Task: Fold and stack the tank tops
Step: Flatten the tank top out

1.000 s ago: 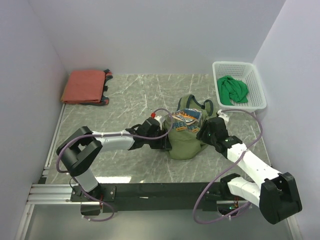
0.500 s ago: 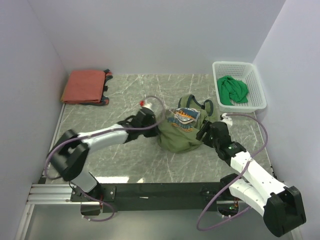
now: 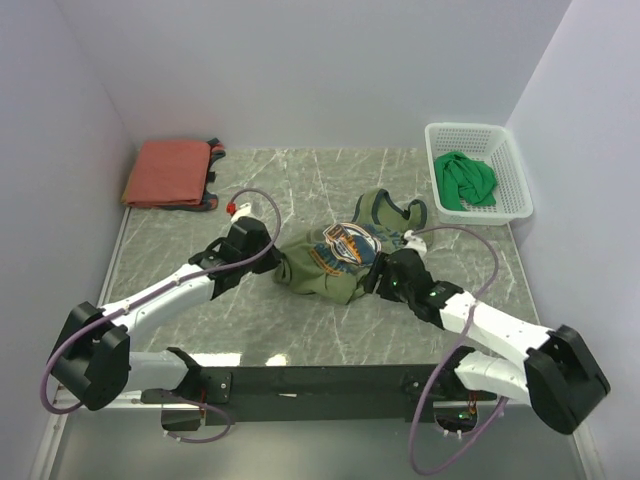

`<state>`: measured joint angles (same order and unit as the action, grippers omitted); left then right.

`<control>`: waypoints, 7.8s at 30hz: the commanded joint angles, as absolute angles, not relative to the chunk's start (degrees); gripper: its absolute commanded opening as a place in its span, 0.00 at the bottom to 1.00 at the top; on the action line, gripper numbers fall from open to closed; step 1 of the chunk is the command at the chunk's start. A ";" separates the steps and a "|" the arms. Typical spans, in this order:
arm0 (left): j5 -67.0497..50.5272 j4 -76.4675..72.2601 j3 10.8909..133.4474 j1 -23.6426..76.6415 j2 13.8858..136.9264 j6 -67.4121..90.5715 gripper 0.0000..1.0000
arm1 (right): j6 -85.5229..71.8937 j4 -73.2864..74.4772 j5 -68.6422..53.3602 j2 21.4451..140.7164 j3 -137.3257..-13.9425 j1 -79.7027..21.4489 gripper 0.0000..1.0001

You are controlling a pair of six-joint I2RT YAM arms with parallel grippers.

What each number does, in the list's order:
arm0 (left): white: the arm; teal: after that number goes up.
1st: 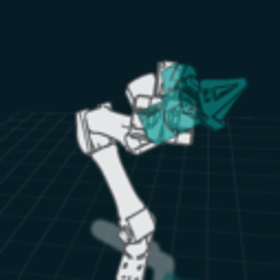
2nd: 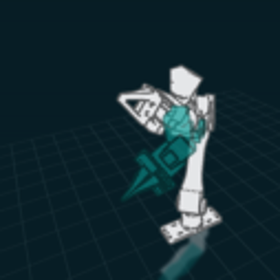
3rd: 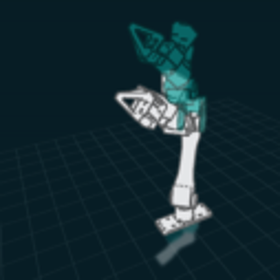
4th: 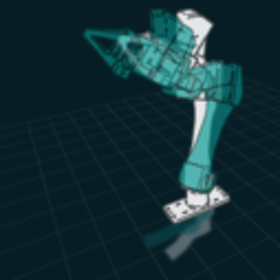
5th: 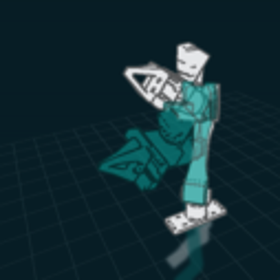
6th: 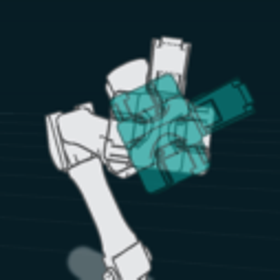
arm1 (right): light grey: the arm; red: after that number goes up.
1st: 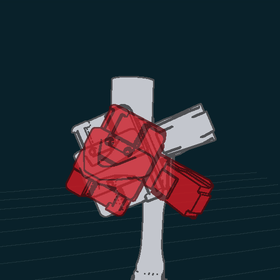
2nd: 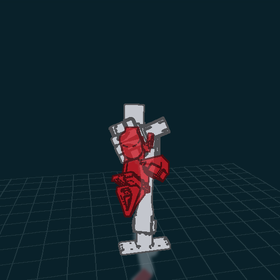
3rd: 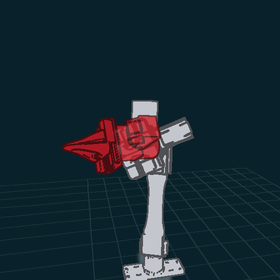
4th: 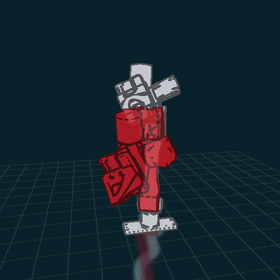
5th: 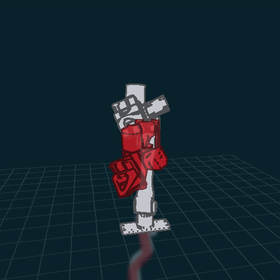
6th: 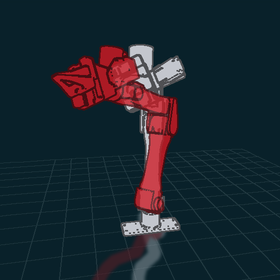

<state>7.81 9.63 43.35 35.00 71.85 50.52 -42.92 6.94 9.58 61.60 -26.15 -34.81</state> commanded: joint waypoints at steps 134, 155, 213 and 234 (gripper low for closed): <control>12.31 36.73 36.65 17.51 51.25 63.20 0.00 | -35.60 10.72 10.02 75.58 -42.28 -14.59 0.69; 4.05 34.72 39.46 4.66 51.85 54.76 0.01 | -40.17 1.58 -1.04 80.86 -33.14 -14.59 0.45; -9.49 -1.82 97.73 -1.76 70.56 62.66 0.00 | -29.18 15.50 -4.30 78.47 -119.69 -10.55 0.00; -23.99 -26.62 122.45 -9.93 100.73 67.68 0.01 | -36.47 -2.20 -8.61 97.14 -132.92 -4.04 0.00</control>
<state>-20.34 -17.02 127.02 -8.27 106.80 65.89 -36.23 4.84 -7.84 105.51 -136.42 -4.89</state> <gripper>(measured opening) 0.024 0.010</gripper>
